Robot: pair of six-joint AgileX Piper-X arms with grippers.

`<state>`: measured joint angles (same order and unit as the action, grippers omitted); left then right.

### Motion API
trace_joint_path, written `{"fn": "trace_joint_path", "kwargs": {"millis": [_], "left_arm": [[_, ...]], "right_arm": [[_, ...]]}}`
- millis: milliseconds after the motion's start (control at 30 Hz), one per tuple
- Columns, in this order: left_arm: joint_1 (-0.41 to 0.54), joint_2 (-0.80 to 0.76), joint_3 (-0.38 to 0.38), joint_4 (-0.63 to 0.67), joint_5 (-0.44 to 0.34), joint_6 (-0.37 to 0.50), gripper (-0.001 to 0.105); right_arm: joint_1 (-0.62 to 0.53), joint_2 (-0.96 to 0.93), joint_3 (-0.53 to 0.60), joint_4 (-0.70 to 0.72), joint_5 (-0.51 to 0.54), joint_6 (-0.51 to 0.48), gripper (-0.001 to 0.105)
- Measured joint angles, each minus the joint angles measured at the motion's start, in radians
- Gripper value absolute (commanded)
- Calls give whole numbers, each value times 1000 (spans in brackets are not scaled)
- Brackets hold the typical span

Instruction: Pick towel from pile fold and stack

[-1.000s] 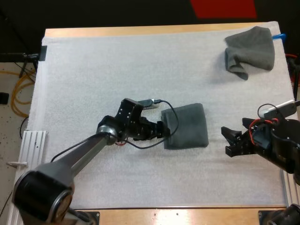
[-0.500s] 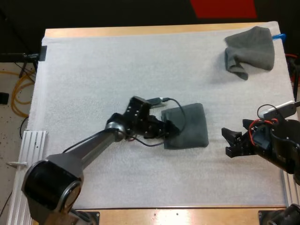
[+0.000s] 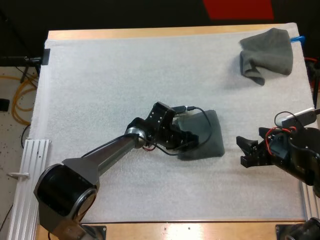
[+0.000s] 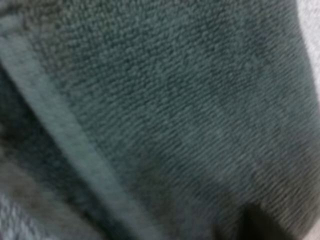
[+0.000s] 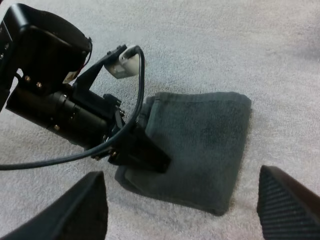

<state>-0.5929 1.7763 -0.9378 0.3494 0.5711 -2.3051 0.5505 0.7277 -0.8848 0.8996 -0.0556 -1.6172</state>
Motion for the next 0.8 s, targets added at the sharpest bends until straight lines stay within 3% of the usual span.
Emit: {"fn": "trace_joint_path", "kwargs": {"millis": [67,233,400,600,800], "left_arm": [[0,3,0,16,0,27,1],[0,-6,0,94,-26,150,0],[33,-74,-25,310,-179,376,0],[232,-139,-40,536,-374,576,0],[480,-168,-40,611,-498,701,0]], "right_arm": [[0,0,0,0,0,0,62],[0,0,0,0,0,0,62],[0,0,0,0,0,0,62],[0,0,0,0,0,0,62],[0,0,0,0,0,0,62]]}}
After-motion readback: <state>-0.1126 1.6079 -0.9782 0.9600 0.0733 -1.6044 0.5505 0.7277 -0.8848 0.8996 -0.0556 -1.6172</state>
